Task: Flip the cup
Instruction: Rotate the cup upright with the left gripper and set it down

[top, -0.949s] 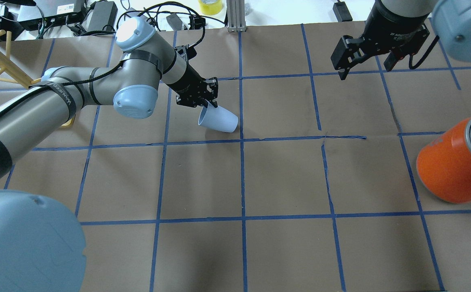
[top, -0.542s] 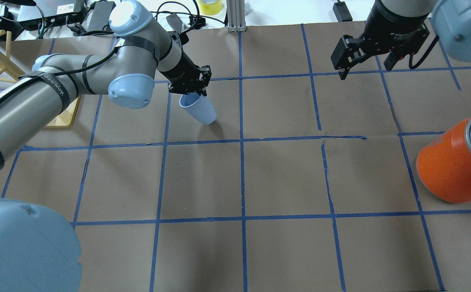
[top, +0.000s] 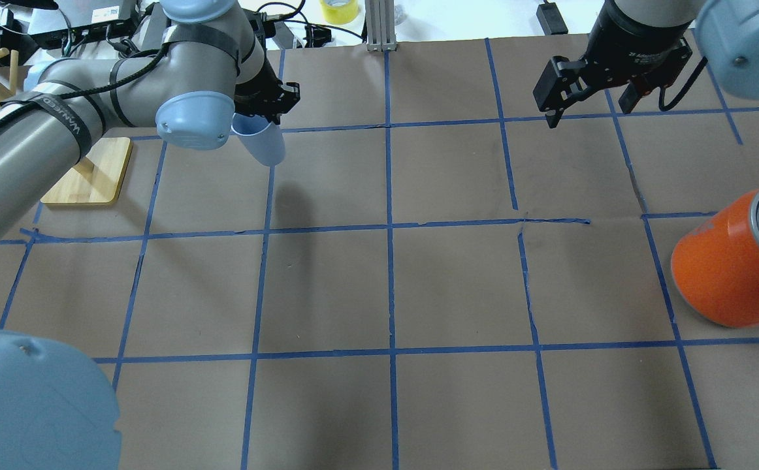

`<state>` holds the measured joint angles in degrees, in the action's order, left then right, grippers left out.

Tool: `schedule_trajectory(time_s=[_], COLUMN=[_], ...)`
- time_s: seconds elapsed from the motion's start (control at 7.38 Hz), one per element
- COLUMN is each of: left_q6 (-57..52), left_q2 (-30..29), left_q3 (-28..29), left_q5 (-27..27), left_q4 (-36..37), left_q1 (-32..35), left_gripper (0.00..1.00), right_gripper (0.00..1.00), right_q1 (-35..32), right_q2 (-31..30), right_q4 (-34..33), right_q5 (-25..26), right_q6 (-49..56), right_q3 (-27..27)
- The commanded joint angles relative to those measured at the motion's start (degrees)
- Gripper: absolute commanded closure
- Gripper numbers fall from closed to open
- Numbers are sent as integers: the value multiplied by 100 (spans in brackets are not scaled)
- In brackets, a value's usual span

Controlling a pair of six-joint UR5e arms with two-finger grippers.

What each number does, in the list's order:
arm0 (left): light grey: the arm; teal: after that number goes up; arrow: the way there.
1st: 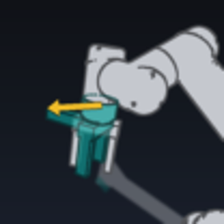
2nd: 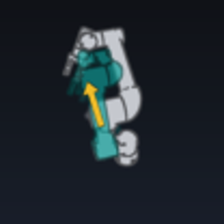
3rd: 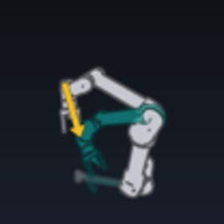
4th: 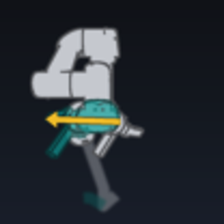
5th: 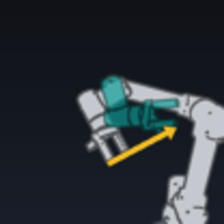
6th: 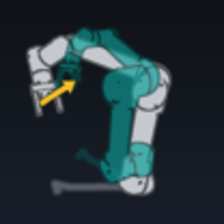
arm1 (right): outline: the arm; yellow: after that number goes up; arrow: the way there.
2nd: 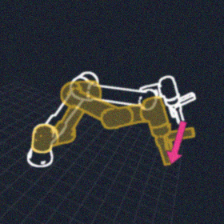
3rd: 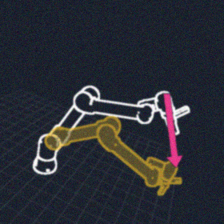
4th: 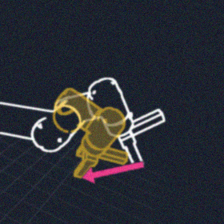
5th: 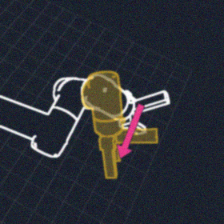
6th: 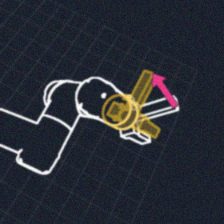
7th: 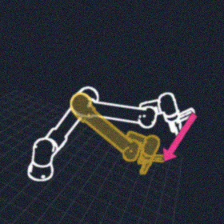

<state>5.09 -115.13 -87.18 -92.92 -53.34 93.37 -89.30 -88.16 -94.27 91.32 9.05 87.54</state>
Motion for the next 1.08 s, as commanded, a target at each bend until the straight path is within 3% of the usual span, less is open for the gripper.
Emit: schedule_trajectory(time_s=[0.0,0.68,0.81,0.95], left_q6=[-552,-545,-492,-422], left_q2=[-62,-194,-229,-256], left_q3=[-71,-458,-458,-476], left_q5=[-244,-244,-253,-262], left_q4=[43,201,201,201], left_q1=[-467,-626,-627,-627], left_gripper=[100,100,86,51], right_gripper=[0,0,0,0], right_q1=[0,0,0,0], right_q2=[0,0,0,0], right_q4=[-3,-12,-3,-3], right_q5=[0,0,0,0], right_q6=[0,9,0,9], right_q3=[0,0,0,0])
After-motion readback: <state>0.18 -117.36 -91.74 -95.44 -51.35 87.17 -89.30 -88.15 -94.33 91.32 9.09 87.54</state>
